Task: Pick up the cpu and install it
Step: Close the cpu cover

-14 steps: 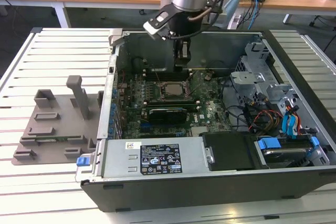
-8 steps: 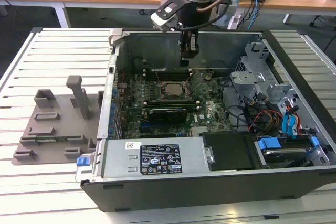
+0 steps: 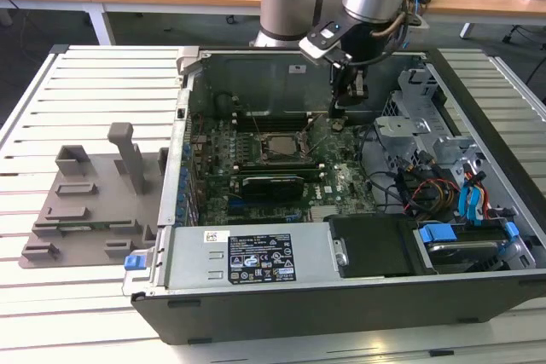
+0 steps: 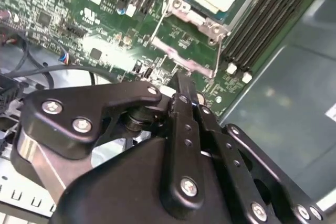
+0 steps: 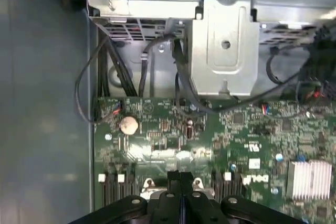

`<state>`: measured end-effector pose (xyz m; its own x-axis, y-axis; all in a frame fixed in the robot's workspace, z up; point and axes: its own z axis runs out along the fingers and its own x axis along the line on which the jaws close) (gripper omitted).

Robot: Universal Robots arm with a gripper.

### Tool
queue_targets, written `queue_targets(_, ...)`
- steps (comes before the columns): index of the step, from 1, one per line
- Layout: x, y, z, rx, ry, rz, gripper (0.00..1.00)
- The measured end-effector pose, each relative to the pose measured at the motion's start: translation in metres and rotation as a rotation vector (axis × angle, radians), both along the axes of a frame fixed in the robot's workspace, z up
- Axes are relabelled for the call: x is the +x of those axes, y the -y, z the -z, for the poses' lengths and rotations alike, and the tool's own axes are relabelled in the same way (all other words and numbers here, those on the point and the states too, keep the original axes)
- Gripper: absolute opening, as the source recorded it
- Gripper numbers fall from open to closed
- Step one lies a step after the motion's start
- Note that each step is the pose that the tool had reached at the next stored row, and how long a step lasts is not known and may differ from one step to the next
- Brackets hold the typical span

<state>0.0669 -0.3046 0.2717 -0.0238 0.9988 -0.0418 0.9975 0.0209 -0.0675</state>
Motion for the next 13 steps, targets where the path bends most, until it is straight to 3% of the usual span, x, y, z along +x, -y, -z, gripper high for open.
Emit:
queue_targets(1, 0.0008, 0.0000, 0.0020, 0.0001, 0.0000, -0.004, 0.11)
queue_targets(3, 0.0004, 0.0000, 0.0139, 0.0016, 0.0001, -0.015, 0.11)
queue_targets(5, -0.0042, 0.0000, 0.0144, 0.0382, 0.0003, -0.017, 0.11)
queue_targets(6, -0.0076, 0.0000, 0.0145, 0.0423, 0.0005, -0.018, 0.11)
queue_targets(8, -0.0177, 0.0001, 0.0145, 0.0424, 0.0034, -0.018, 0.11)
queue_targets(13, -0.0267, 0.0001, 0.0148, 0.0424, 0.0039, -0.018, 0.11)
